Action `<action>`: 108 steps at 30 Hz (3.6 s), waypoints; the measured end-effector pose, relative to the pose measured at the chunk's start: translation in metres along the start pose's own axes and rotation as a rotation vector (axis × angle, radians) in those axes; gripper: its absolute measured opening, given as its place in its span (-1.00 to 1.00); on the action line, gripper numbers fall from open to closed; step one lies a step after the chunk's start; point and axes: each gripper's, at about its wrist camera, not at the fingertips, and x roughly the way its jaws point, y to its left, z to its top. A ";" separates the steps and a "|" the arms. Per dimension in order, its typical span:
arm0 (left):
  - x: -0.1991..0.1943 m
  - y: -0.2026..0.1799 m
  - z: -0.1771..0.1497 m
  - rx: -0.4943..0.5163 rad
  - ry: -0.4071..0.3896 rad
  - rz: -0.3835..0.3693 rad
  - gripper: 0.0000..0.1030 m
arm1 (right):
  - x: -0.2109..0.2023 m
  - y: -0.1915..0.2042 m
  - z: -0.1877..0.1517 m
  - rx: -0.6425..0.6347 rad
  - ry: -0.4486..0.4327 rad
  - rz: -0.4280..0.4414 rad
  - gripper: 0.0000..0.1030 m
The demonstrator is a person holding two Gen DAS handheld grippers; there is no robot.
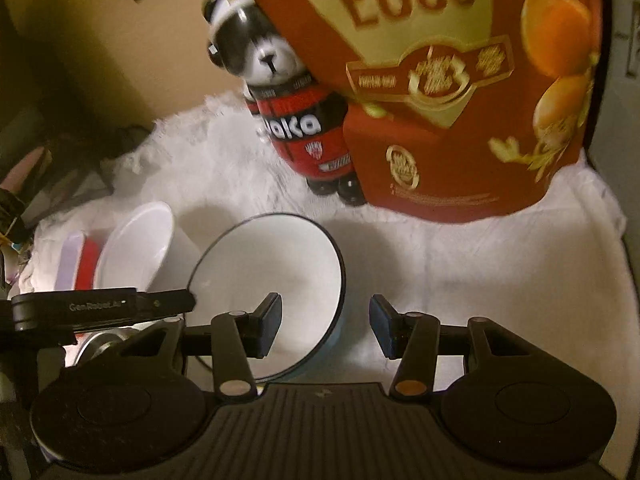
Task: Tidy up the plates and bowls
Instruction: 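Move the left tool to the blue bowl rim and grasp it, then lift the blue bowl with the left tool and carry it toward the stack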
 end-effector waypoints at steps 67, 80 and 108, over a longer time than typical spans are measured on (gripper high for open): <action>0.036 -0.046 0.030 0.044 0.118 -0.083 -0.29 | 0.044 -0.044 0.008 0.126 0.107 0.116 -0.26; -0.063 -0.060 0.008 0.140 0.040 -0.096 -0.29 | -0.034 -0.022 -0.014 0.039 0.009 0.179 -0.25; -0.058 -0.021 -0.081 0.110 0.192 -0.139 -0.43 | -0.028 -0.007 -0.110 -0.012 0.129 0.034 -0.25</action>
